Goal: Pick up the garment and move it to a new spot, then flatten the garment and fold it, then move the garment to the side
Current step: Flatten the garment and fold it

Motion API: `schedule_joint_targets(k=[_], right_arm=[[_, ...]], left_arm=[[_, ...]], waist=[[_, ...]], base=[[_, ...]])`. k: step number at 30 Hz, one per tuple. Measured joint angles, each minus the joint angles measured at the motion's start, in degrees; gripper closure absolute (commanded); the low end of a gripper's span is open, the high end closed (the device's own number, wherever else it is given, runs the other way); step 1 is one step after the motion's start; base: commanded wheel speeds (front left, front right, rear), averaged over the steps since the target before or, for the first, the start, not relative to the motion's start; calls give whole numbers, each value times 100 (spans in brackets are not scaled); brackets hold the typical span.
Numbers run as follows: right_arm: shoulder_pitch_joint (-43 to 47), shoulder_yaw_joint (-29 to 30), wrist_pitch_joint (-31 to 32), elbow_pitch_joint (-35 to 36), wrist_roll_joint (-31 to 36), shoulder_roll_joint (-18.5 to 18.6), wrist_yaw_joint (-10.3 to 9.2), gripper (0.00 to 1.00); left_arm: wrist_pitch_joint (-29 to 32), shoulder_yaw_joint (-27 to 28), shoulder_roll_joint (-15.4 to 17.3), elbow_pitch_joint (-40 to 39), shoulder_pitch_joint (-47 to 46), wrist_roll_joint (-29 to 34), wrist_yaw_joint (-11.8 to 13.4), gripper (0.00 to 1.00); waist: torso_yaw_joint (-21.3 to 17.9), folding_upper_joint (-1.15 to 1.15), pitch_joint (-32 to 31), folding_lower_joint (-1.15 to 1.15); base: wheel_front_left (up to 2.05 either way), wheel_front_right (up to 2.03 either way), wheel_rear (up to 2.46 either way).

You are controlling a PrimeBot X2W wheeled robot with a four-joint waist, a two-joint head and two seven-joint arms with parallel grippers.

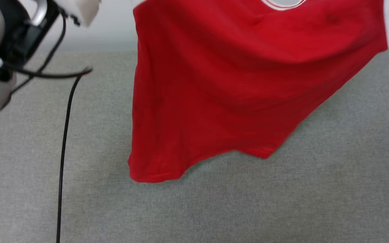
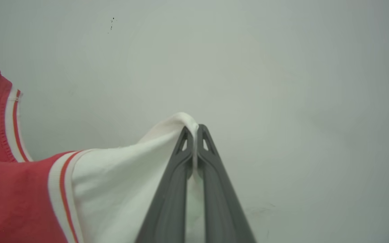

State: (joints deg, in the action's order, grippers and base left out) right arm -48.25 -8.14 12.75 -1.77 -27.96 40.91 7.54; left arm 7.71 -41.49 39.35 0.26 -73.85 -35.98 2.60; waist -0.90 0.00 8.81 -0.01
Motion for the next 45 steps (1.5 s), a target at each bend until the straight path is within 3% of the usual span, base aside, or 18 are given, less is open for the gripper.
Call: schedule_joint_targets(k=[7, 8, 15, 27, 35, 45], right_arm=[[-1345, -511, 56, -644, 226, -42, -1, 100], [-2034, -717, -55, -1122, 333, -88, -1, 100], [-3545, -1189, -426, -2229, 547, -255, -1, 100], [-5404, -1772, -1237, -4022, 1007, -649, 0, 100], [-5561, -2187, -1756, -4852, 1002, -1049, 0, 100], [-4674, -2610, -2540, -5359, 501, -1255, 0, 100]], left_arm=[[-113, 99, -383, 906, -812, 4, -224, 100], [-244, 148, -503, 1395, -1212, 59, -345, 100], [-620, 290, -869, 2570, -2284, 153, -573, 100], [-1174, 375, -1263, 4123, -3335, 135, -816, 100], [-1555, 290, -1457, 4826, -3298, 23, -916, 100], [-2017, 158, -1463, 4922, -2312, -242, -971, 100]], waist=[[0, 0, 547, 0], [-12, 0, 816, 1], [-9, 0, 1445, 1], [-10, 0, 2166, 2], [-48, 0, 2498, 2], [-70, 0, 2402, 1]], base=[[0, 0, 0], [0, 0, 0], [0, 0, 0], [0, 0, 0], [0, 0, 0], [0, 0, 0]])
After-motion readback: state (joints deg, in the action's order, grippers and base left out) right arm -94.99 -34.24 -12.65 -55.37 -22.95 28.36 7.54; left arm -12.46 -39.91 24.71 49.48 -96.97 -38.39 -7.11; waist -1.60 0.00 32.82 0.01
